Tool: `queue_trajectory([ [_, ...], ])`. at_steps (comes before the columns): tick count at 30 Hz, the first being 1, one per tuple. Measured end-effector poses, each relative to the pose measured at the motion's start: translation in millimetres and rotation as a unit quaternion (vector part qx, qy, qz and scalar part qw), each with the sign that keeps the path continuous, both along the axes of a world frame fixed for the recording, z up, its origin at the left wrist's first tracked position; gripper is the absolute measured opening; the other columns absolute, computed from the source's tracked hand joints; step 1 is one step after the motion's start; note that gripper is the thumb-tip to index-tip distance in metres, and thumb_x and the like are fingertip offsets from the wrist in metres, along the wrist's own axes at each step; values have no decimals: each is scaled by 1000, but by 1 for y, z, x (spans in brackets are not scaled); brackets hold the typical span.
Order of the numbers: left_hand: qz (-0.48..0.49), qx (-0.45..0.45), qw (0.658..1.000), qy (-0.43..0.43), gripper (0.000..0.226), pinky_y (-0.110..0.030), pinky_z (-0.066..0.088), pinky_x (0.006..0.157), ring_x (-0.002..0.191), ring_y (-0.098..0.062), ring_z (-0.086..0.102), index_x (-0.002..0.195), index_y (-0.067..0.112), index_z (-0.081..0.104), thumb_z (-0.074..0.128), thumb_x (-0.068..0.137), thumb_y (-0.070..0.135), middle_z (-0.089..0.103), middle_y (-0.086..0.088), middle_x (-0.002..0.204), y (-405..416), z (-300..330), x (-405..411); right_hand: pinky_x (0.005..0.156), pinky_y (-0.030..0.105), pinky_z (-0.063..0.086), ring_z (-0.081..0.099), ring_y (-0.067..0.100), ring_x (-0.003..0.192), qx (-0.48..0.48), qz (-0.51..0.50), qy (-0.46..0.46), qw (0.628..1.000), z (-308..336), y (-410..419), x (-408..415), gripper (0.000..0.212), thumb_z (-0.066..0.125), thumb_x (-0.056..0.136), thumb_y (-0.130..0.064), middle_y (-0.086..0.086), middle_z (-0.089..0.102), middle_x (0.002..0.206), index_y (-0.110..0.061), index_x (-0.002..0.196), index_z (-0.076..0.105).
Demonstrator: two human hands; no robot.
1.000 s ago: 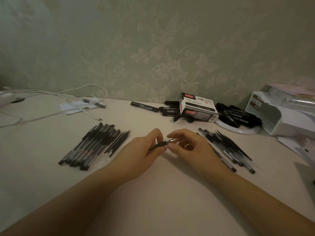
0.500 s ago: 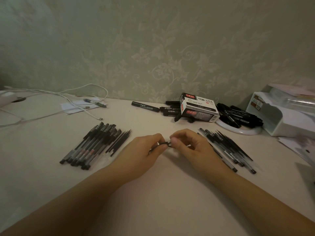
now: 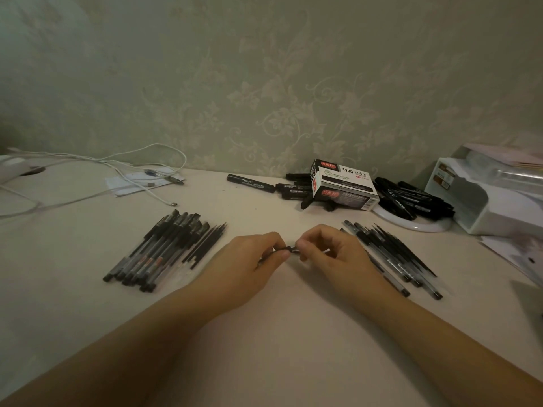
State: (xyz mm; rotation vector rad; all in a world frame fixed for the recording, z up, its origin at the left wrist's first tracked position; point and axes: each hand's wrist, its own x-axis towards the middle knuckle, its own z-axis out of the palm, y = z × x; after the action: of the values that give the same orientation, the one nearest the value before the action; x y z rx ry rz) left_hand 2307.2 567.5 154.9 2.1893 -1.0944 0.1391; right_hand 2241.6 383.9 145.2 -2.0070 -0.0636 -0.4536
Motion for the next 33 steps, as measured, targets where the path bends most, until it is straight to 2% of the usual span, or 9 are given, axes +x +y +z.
queue_trajectory([
  [2,2,2,1000,0,17,-18,26,50,57,-1,47,94,27,63,50,96,38,49,9,60,0,0,0,67,22,47,62,12,77,3,7,-2,1000,-1,-1,0,7,69,90,-22,-7,69,80,-28,87,69],
  [5,2,-2,1000,0,17,-19,27,49,57,-2,46,94,26,63,51,96,37,48,8,59,0,0,1,65,16,47,61,12,81,3,10,-10,1000,-1,-1,0,14,70,89,-19,-11,68,90,-33,93,69],
  [8,-4,-13,1000,-1,17,-18,29,50,57,-2,47,94,25,64,51,96,36,48,10,58,0,-1,0,66,11,46,61,8,80,17,-4,-4,1000,0,1,1,10,70,88,-31,-15,68,91,-33,98,67],
  [11,-12,-15,1000,4,16,-23,32,52,56,-5,45,95,26,62,50,96,37,49,9,60,0,-2,1,66,10,44,60,1,74,0,-6,-1,1000,-1,0,1,8,66,90,-35,-12,70,81,-29,86,70],
  [17,-43,-12,999,7,17,-35,43,56,58,-13,50,113,40,50,43,99,34,55,0,66,0,-3,1,80,30,50,67,13,86,30,-12,2,999,-1,-4,2,6,69,90,-23,-5,73,87,-29,89,71],
  [22,-41,-10,999,4,25,-43,47,58,58,-16,52,120,45,47,38,100,34,55,-3,66,1,-3,2,70,11,48,66,4,79,73,-57,-12,996,2,-4,3,9,74,86,-20,-4,73,85,-30,86,72],
  [26,-33,-13,999,5,24,-38,44,56,57,-14,50,119,45,48,38,101,32,55,-1,65,0,-4,3,65,6,47,66,5,76,115,-107,-30,987,4,-5,1,5,75,85,-23,-7,72,81,-26,86,71],
  [28,-27,-18,999,10,25,-31,41,52,53,-12,48,118,45,49,39,100,31,54,-1,64,0,-4,4,65,8,47,64,4,79,86,-132,-32,987,5,-6,0,6,74,85,-24,-12,70,83,-28,86,70],
  [33,-5,-37,999,28,27,-15,36,49,52,-6,47,119,44,52,41,101,28,52,5,61,0,-5,6,66,7,41,59,2,79,-131,-107,-50,984,-1,3,-1,11,73,86,-18,-15,66,77,-28,84,70],
])
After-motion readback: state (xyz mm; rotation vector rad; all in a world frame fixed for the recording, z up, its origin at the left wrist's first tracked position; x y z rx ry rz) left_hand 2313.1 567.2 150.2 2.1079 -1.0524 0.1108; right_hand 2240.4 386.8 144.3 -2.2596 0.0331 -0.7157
